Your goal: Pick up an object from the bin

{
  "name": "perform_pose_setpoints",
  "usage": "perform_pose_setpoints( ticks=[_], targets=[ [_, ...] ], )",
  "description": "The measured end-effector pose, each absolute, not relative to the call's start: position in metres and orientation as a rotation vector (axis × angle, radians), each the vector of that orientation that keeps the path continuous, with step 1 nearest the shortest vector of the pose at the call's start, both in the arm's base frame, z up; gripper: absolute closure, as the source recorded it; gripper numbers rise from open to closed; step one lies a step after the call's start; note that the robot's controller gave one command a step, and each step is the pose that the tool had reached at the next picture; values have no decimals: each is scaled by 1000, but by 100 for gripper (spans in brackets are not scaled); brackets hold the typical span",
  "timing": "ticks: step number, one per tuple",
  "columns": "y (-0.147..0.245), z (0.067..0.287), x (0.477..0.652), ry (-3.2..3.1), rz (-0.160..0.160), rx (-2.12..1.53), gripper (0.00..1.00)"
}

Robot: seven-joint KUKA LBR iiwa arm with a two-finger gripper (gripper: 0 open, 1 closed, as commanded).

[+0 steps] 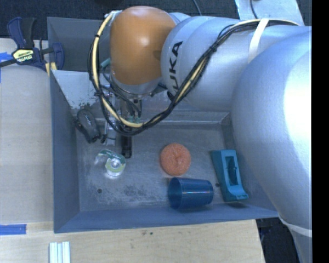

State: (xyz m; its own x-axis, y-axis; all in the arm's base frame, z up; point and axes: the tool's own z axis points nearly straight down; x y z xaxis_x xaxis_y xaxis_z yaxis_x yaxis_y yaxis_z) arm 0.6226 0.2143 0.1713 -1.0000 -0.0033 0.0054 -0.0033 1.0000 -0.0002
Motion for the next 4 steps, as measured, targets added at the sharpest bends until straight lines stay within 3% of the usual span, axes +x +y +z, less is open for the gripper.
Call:
perform_pose_setpoints(
  ticks=[1, 2, 3, 4],
  targets=[
    [213, 176, 625, -3144, -2, -1, 0],
    [240, 78, 624, -3110, -4, -469, 0],
    [238, 133, 624, -3154, -7, 131, 0],
    [241, 101, 599, -3015, 3, -869, 0]
  ],
)
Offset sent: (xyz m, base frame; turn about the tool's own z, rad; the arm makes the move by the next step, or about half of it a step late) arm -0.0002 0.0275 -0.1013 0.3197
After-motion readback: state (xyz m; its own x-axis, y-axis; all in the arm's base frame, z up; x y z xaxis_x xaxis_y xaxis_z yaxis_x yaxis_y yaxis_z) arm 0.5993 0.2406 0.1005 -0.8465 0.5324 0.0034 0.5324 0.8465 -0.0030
